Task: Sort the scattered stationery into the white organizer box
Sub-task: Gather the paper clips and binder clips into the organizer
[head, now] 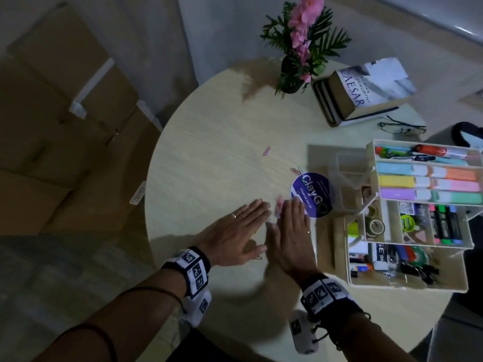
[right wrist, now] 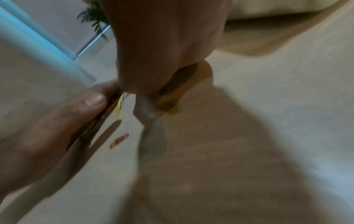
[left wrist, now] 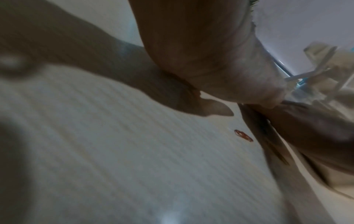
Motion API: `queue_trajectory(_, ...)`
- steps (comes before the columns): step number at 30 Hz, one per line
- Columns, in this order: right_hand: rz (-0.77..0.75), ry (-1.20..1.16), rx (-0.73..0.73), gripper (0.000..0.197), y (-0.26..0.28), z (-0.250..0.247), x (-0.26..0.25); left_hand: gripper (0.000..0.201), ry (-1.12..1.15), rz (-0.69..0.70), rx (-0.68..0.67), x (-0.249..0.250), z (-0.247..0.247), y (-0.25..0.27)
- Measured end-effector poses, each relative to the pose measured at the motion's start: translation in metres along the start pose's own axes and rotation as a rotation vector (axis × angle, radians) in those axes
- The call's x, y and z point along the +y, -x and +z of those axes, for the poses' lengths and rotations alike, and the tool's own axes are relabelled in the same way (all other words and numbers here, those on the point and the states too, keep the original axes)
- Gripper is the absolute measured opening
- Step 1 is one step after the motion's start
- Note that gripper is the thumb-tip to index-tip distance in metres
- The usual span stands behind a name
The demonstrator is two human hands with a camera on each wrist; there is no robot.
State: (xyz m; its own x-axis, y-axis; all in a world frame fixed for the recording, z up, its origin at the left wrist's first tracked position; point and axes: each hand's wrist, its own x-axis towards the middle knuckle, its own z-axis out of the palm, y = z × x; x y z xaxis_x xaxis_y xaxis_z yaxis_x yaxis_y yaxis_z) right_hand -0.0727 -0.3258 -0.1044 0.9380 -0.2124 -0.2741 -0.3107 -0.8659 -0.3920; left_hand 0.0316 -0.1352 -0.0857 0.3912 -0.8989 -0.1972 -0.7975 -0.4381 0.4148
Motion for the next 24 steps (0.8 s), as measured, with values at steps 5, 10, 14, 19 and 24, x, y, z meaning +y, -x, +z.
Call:
queue_trajectory(5,-0.174,-0.071,-0.041,0.070,0.005,-0.003,-0.013,0.090,0.051,-0.064,0.108,-0.013,-0.009,0.028)
queue_trajectory(10,-0.025,-0.191,0.125,0.071,-0.052,-0.032,0.004,0.093,0.178,-0.311,0.243,-0.048,-0.009,0.058)
queue_trajectory(14,0.190,-0.279,0.121,0.080,-0.098,-0.039,0.019,0.099,0.105,-0.370,0.239,-0.046,-0.001,0.063)
queue_trajectory(19,0.045,-0.082,0.100,0.080,-0.128,-0.026,0.002,0.102,0.096,-0.412,0.270,-0.043,0.003,0.059)
queue_trajectory(24,-0.124,-0.052,0.032,0.075,-0.151,-0.025,-0.034,0.100,0.084,-0.432,0.252,-0.047,0.006,0.059)
